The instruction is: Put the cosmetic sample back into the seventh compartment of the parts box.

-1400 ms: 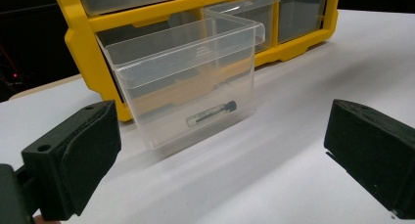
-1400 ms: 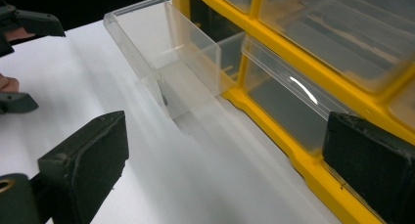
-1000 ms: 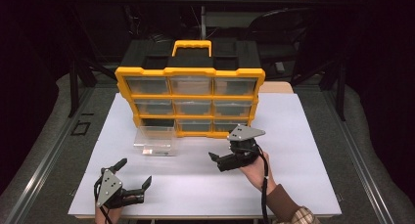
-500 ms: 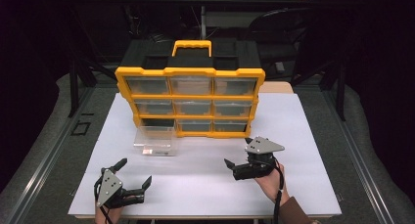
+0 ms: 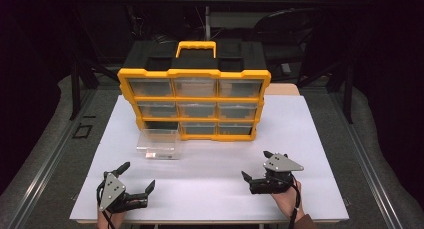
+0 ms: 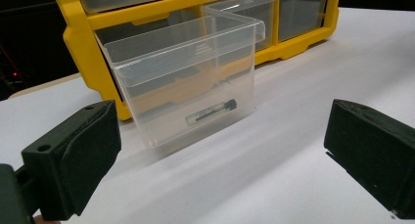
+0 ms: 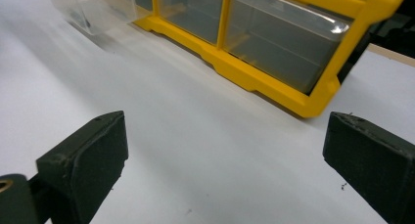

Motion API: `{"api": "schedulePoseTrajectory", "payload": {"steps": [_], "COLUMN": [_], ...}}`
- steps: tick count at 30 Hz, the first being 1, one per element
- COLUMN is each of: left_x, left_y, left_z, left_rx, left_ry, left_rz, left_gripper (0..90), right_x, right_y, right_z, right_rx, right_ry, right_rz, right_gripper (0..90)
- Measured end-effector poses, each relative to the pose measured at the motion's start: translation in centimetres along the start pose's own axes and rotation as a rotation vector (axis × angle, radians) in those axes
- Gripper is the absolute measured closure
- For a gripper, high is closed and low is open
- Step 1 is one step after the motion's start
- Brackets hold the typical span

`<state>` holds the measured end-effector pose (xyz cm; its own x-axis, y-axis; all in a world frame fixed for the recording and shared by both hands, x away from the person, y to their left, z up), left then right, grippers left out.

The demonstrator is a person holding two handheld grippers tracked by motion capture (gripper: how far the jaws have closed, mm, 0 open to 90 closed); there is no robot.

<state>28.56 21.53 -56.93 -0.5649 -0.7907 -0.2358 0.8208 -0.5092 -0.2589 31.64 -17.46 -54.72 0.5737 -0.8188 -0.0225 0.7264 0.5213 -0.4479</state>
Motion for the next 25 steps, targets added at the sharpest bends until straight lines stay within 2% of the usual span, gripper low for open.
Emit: {"api": "schedulePoseTrajectory", "payload": {"steps": [11,18,25], "left_x": [0.0,0.1,0.1], "left_y": [0.0,0.0,0.1], "left_z": [0.0,0.0,0.0], "left_rx": [-0.003,-0.004,-0.003], "left_ry": [0.004,0.006,0.004], "left_rz": [-0.002,-0.005,-0.007], "left_gripper": [0.2,0.2,0.2], "right_x": [0.3,0.1,0.0], "right_y": [-1.0,-1.2,-1.4], "right_z": [-1.8,-3.0,-3.1], "right_rx": [0.05,0.049,0.07], "right_ry": [-0.012,-0.011,-0.021], "right_rz": [-0.032,-0.037,-0.047], "right_gripper": [2.1,0.0,0.0]}}
Point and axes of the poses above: each handheld gripper's, and its own axes: y roughly forward along the jaws, z roughly out of its top, x roughly to its right, the point moved 6 cm from there along y, roughly forward along the jaws, and after that the axes turned 7 degrees about y, right-handed, at the moved point
